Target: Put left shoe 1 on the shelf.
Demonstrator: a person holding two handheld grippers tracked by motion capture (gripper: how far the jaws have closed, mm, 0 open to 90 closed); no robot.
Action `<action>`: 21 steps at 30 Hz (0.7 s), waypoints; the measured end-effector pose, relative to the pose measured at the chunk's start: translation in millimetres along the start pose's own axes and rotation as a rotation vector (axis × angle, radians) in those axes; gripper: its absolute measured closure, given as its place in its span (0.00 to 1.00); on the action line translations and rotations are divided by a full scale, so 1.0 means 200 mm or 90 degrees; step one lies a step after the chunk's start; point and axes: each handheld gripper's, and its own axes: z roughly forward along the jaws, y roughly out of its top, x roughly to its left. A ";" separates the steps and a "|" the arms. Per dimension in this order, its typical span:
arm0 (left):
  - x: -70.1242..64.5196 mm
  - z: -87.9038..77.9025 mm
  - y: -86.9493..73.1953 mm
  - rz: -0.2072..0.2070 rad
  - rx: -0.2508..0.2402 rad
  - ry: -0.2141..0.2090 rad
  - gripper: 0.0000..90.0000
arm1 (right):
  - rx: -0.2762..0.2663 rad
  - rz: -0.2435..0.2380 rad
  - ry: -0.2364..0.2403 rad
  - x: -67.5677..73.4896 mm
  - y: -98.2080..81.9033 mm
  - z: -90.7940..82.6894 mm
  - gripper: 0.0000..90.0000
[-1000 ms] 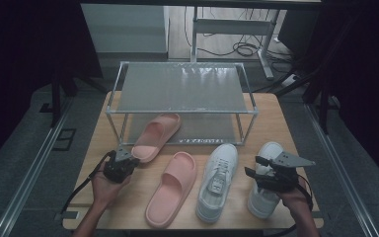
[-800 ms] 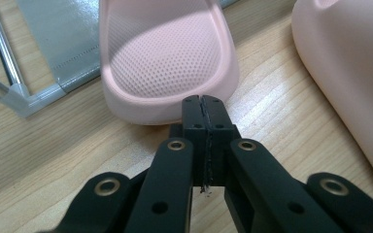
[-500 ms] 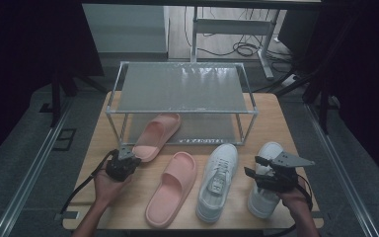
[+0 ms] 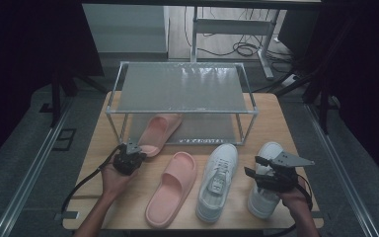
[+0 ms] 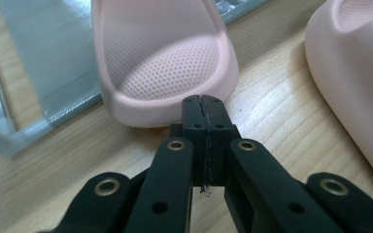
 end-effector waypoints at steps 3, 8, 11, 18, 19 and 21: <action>0.01 0.02 0.01 -0.009 -0.001 -0.010 1.00 | -0.001 0.001 0.001 0.00 0.00 0.00 0.44; 0.02 0.05 0.03 -0.009 -0.007 -0.020 1.00 | -0.002 0.002 -0.001 0.00 0.00 0.00 0.44; 0.00 0.07 0.05 0.008 -0.006 -0.014 1.00 | 0.001 0.000 0.001 0.00 0.00 0.01 0.44; -0.02 0.13 0.12 0.024 0.004 -0.018 1.00 | -0.001 0.002 0.000 0.00 0.00 0.00 0.44; -0.02 0.14 0.13 0.029 0.008 -0.017 1.00 | -0.001 0.004 0.000 0.00 0.00 0.00 0.44; -0.03 0.15 0.15 0.034 0.011 -0.021 1.00 | -0.001 0.003 -0.001 -0.01 0.00 0.00 0.44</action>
